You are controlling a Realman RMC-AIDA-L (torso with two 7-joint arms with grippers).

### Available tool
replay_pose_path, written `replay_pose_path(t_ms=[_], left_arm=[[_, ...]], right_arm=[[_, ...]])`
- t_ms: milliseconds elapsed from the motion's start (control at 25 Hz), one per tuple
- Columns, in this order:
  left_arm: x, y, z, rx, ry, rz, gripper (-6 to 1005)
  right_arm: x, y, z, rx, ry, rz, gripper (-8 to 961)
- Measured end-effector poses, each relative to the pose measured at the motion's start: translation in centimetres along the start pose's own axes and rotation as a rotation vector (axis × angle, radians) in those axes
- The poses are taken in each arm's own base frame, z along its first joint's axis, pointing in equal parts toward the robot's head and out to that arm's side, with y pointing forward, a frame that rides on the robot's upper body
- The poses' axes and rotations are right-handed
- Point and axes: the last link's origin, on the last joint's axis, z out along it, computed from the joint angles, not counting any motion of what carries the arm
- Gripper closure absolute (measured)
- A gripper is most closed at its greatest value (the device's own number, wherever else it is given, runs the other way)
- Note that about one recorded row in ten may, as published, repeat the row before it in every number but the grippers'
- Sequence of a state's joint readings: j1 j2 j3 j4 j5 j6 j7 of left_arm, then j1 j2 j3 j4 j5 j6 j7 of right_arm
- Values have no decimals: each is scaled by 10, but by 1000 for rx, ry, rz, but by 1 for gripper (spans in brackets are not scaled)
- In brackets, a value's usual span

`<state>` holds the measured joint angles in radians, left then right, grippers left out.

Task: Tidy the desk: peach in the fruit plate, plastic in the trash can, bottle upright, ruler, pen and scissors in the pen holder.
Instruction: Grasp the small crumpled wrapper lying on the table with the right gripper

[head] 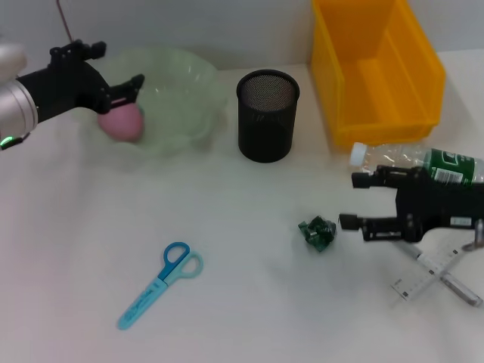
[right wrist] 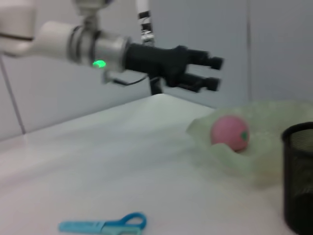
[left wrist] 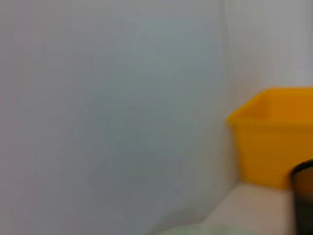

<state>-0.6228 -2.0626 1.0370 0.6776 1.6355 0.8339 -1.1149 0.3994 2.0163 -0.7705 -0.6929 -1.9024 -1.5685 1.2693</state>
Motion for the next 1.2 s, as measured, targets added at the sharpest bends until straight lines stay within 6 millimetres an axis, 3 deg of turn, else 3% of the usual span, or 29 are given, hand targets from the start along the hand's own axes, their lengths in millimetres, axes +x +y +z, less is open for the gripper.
replay_pose_path(t_ms=[80,240,320,360,400,440,480,520,720,880,1040,1200], left_arm=[[3,17,-23,-146,87,-48,206],[2,25,-34,-200,116,-61,207],[-10,54,-68,-334,205,-114,207],[-10,54,-68,-334,205,-114,207],[-10,54,-68,-334,205,-114,208],[-18,65,-85,-366,247,-141,208],[-18,65,-85,-366,247,-141,208],[-36,82,-109,-388,282,-178,208],[-45,92,-118,-411,281,-208,209],[-52,97,-118,-419,271,-222,210],[-55,100,-117,-417,268,-212,211],[-55,100,-117,-416,269,-210,211]], right_arm=[[-14,-6,-5,26,0,40,137],[-34,-12,-10,51,9,88,137],[-59,-18,-13,66,37,131,137],[-59,-18,-13,66,37,131,137],[-78,-20,-17,59,74,155,137],[-97,-19,-20,31,142,192,137],[-97,-19,-20,31,142,192,138],[-106,-19,-21,22,185,214,138],[-135,-20,-20,24,391,257,138],[-155,-19,-5,49,638,240,139],[-157,-8,24,72,835,166,139],[-156,3,41,79,876,122,140]])
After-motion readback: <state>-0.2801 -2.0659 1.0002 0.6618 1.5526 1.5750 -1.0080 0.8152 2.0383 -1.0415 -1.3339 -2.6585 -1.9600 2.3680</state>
